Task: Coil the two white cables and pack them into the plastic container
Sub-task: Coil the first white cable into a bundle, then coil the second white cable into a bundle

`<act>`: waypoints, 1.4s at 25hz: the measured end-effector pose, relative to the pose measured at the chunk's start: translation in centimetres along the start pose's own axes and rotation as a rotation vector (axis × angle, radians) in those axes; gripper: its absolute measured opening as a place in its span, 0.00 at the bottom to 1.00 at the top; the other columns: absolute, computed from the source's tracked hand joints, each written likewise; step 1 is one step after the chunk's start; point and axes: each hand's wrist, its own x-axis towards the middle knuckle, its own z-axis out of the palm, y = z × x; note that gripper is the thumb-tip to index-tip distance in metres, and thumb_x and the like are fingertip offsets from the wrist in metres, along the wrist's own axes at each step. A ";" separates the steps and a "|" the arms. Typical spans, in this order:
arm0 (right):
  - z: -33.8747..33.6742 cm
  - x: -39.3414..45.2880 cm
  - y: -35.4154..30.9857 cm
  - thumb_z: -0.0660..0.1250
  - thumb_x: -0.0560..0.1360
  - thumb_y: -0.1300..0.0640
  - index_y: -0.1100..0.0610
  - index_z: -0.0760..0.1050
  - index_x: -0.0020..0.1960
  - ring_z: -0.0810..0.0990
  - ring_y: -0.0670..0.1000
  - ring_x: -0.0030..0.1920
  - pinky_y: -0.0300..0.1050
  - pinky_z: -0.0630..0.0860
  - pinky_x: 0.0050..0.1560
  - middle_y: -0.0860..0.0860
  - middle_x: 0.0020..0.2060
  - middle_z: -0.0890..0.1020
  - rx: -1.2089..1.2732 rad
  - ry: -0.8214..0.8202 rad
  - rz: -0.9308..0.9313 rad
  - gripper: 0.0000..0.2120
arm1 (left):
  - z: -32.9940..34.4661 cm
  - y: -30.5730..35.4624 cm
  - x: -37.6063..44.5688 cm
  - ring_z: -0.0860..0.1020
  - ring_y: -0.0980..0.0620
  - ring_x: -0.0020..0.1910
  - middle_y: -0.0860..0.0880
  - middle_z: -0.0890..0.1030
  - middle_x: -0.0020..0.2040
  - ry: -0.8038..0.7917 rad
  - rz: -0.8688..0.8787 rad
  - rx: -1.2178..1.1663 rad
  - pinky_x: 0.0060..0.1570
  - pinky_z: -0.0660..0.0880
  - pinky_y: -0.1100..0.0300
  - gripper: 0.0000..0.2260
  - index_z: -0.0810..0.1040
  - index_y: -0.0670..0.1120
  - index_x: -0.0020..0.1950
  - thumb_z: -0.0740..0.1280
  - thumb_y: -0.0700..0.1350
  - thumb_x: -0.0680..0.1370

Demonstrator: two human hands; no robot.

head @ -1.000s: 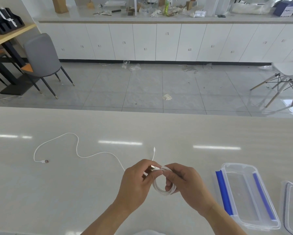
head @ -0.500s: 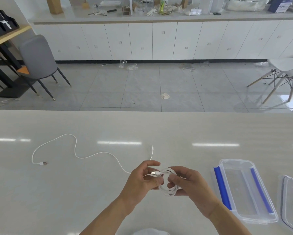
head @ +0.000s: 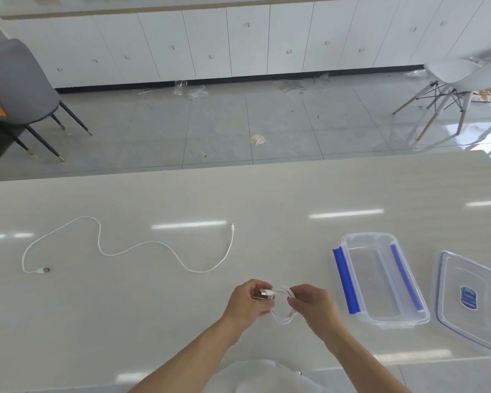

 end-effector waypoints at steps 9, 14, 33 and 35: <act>0.4 1.9 4.9 0.70 0.75 0.57 0.52 0.84 0.54 0.81 0.51 0.46 0.41 0.74 0.41 0.50 0.48 0.85 -0.240 0.103 -0.009 0.09 | 4.4 -3.3 2.3 0.82 0.55 0.41 0.56 0.83 0.40 0.177 0.002 0.399 0.40 0.74 0.70 0.10 0.80 0.56 0.43 0.73 0.39 0.71; 0.6 2.8 5.5 0.67 0.76 0.56 0.52 0.83 0.55 0.82 0.53 0.48 0.47 0.79 0.47 0.51 0.50 0.84 -0.347 0.120 -0.045 0.10 | 6.0 -4.3 2.8 0.81 0.55 0.42 0.54 0.83 0.43 0.274 0.045 0.466 0.38 0.69 0.75 0.07 0.83 0.53 0.46 0.72 0.40 0.73; -2.1 4.0 6.1 0.67 0.78 0.49 0.49 0.74 0.66 0.80 0.51 0.55 0.47 0.80 0.52 0.49 0.60 0.78 -0.497 -0.040 -0.265 0.17 | 6.7 -4.1 2.7 0.77 0.58 0.48 0.53 0.76 0.53 0.296 0.001 0.607 0.50 0.72 0.65 0.18 0.75 0.52 0.64 0.71 0.48 0.74; -2.6 4.0 6.0 0.65 0.79 0.48 0.48 0.73 0.67 0.78 0.52 0.59 0.47 0.78 0.51 0.49 0.61 0.77 -0.587 -0.072 -0.296 0.17 | 6.3 -3.8 2.3 0.77 0.56 0.50 0.53 0.75 0.53 0.259 -0.014 0.638 0.52 0.71 0.64 0.20 0.75 0.51 0.65 0.71 0.49 0.74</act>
